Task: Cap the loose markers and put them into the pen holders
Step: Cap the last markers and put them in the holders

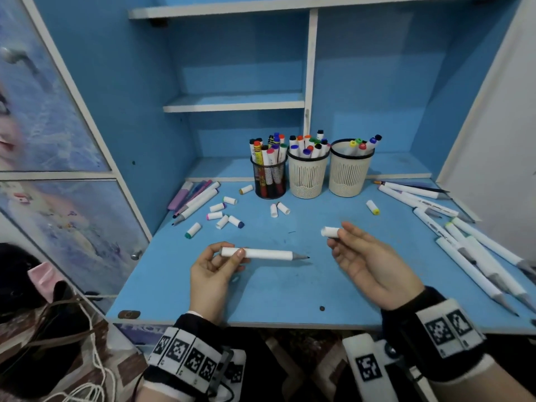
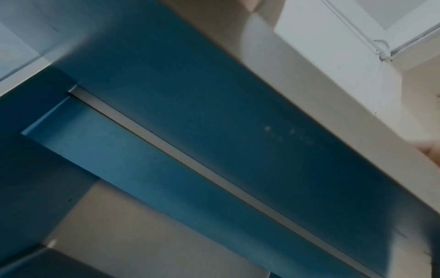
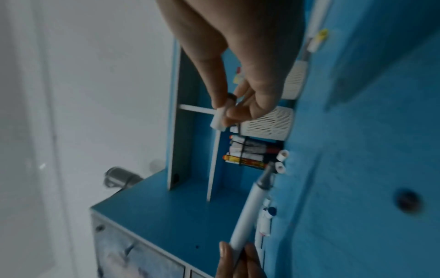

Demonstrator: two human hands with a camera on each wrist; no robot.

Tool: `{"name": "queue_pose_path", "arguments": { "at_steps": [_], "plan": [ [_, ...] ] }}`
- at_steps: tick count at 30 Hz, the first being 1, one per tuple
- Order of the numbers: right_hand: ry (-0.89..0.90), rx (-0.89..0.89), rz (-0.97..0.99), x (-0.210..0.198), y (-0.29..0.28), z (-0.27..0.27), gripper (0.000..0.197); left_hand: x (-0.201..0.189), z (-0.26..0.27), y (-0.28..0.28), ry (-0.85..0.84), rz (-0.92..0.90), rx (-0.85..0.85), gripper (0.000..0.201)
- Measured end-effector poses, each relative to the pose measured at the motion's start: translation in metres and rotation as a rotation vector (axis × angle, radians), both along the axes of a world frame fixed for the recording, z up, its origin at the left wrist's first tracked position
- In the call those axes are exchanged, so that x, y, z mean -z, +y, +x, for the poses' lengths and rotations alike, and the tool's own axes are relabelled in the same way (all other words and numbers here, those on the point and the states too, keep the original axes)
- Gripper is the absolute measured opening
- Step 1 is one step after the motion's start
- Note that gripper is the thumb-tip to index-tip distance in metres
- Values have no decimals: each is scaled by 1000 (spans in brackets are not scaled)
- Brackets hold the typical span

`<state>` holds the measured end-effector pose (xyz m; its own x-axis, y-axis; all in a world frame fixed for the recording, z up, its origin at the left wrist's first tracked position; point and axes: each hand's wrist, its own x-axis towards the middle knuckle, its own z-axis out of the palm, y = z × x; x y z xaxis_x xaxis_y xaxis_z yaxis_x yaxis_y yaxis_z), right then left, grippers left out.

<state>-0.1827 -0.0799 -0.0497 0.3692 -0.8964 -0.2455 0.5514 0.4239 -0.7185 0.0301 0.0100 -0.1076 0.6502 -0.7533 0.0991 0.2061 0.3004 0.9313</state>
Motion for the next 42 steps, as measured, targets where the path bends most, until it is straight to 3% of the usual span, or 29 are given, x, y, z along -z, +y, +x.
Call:
{"name": "queue_pose_path", "arguments": {
  "at_steps": [6, 15, 18, 21, 23, 25, 27, 29, 32, 34, 42],
  "plan": [
    [-29, 98, 86, 37, 5, 5, 14, 0, -1, 2, -12, -15, 3, 13],
    [231, 94, -250, 53, 15, 16, 17, 5, 1, -1, -40, 2, 30, 9],
    [252, 58, -313, 56, 16, 14, 30, 5, 1, -1, -36, 1, 57, 8],
    [262, 26, -389, 58, 16, 13, 25, 5, 4, 0, -10, -25, 114, 35],
    [245, 22, -424, 62, 15, 11, 41, 4, 5, 1, -28, -5, 157, 43],
    [240, 30, -437, 64, 15, 11, 63, 5, 4, 2, -61, 22, 184, 26],
    [228, 32, -438, 65, 15, 11, 70, 4, 3, 3, -66, 32, 216, 28],
    [223, 37, -436, 64, 16, 11, 65, 4, 4, 5, -87, 43, 236, 46],
    [255, 35, -435, 65, 16, 10, 31, 2, 3, 6, -109, 76, 240, 16],
    [292, 33, -435, 63, 17, 10, 12, 1, 0, 5, -154, 115, 227, 18],
    [362, 0, -450, 60, 20, 11, 9, -9, -4, 10, -204, 174, 245, 17]
  ]
}}
